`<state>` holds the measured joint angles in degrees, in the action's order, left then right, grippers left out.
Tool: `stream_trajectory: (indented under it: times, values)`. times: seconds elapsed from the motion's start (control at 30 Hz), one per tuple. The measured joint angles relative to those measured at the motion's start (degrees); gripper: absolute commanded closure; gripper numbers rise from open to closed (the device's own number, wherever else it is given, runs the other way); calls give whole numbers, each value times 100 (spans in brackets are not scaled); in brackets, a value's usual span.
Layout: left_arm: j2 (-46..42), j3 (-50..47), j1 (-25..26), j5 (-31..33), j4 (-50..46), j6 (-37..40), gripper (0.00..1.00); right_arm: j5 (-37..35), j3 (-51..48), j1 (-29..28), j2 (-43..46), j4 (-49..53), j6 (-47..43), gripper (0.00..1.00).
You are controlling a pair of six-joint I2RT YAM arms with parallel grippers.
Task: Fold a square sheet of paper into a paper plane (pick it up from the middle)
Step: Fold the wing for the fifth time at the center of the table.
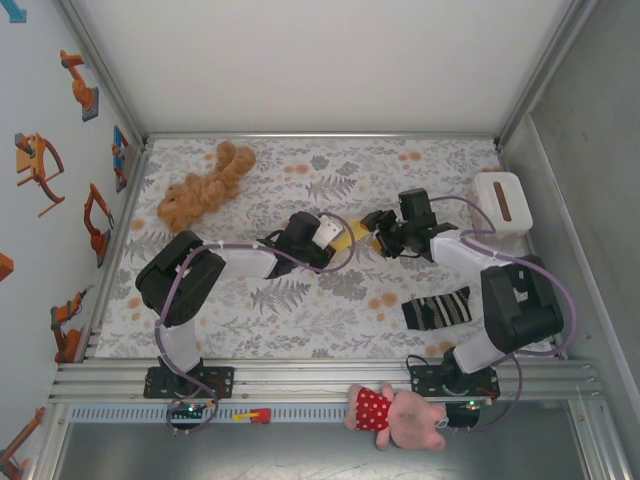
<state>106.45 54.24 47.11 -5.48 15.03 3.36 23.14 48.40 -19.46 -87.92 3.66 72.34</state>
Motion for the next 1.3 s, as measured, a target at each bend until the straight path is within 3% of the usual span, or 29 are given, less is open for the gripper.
stream_trajectory:
  times: [0.67,1.3]
  values:
    - [350,70,-79,-789,-35,-365,90,-507,-116,48,232,586,-774,44]
    - [623,1010,-149,-1270,-1473,-389,92,-570,-916,48,498,70,-1692,44]
